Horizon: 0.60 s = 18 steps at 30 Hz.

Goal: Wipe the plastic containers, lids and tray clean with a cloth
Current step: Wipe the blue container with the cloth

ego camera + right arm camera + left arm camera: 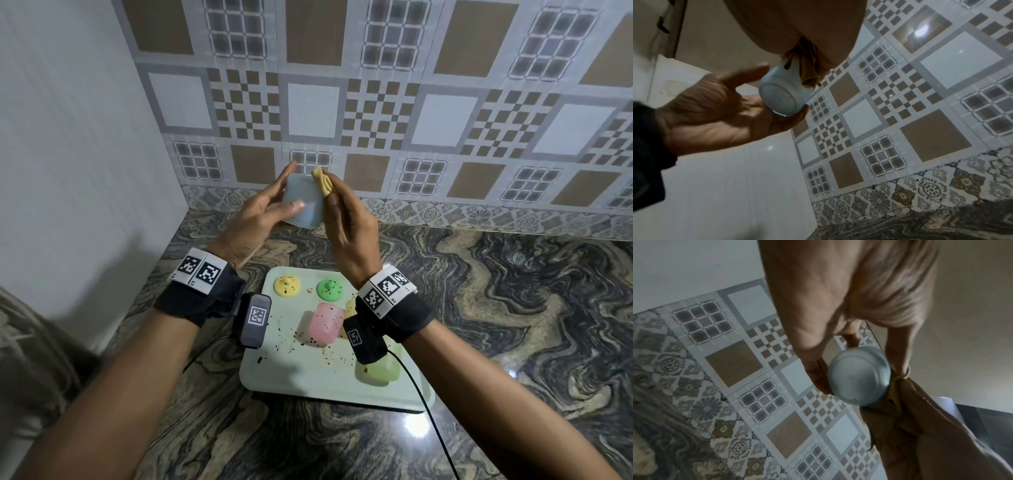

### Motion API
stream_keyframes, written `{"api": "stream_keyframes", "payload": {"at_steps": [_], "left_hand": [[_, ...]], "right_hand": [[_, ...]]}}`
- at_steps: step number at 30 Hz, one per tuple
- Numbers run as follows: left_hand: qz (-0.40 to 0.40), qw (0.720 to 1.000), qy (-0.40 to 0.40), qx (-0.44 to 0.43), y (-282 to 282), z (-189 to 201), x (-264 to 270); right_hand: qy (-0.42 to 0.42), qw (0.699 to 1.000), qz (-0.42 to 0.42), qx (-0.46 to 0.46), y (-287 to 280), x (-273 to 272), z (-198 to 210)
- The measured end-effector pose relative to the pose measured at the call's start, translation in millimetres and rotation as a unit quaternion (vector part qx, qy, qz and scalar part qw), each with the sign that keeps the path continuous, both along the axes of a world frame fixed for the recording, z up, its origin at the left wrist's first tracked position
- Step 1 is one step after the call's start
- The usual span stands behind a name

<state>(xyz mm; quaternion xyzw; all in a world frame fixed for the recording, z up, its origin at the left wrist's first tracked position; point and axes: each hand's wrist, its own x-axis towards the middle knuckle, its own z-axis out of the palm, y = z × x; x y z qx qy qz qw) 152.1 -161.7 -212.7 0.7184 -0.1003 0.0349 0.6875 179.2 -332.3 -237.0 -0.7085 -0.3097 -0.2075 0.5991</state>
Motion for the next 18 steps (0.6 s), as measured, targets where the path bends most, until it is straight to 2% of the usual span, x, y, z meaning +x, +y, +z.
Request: {"api": "stream_keyframes", "payload": {"at_steps": [2,3,5,7,9,11,12,15,18], "left_hand": [[0.049,0.995,-0.053,0.063,-0.5,2.8,-0.7],[0.062,0.994,-0.072,0.062,-0.1,4.2,-1.7],[0.045,0.997,-0.068,0.017,1.9,5.6,-1.8],[0.018,0.999,-0.031,-0.013,2.4,4.4,-2.0],[0.029,0.999,-0.019,0.027,0.6,4.0,-1.5],[0.067,0.991,-0.056,0.099,0.5,3.1,-1.5],[0.076,0.989,-0.072,0.103,0.3,2.5,-2.0],[0.03,0.997,-0.056,0.04,-0.7,-2.3,-1.9],[0.008,0.999,-0.028,0.017,-3.5,-3.6,-2.4]], "right_hand": [[-0.029,1.0,0.001,-0.006,1.5,-1.5,-0.8],[-0.026,1.0,-0.003,-0.007,1.9,-1.4,-3.0],[0.008,1.0,-0.008,0.001,0.7,-1.8,-5.6],[0.02,1.0,-0.005,0.004,0.2,-1.1,-5.7],[0.004,1.0,-0.002,0.003,1.6,-1.9,-3.5],[-0.024,1.0,0.011,0.006,5.0,-1.3,-3.0],[-0.021,1.0,0.019,0.012,5.9,0.3,-3.0],[0.042,0.999,0.017,0.027,2.9,4.3,0.9],[0.032,0.999,0.027,0.017,1.2,2.7,2.7]]}}
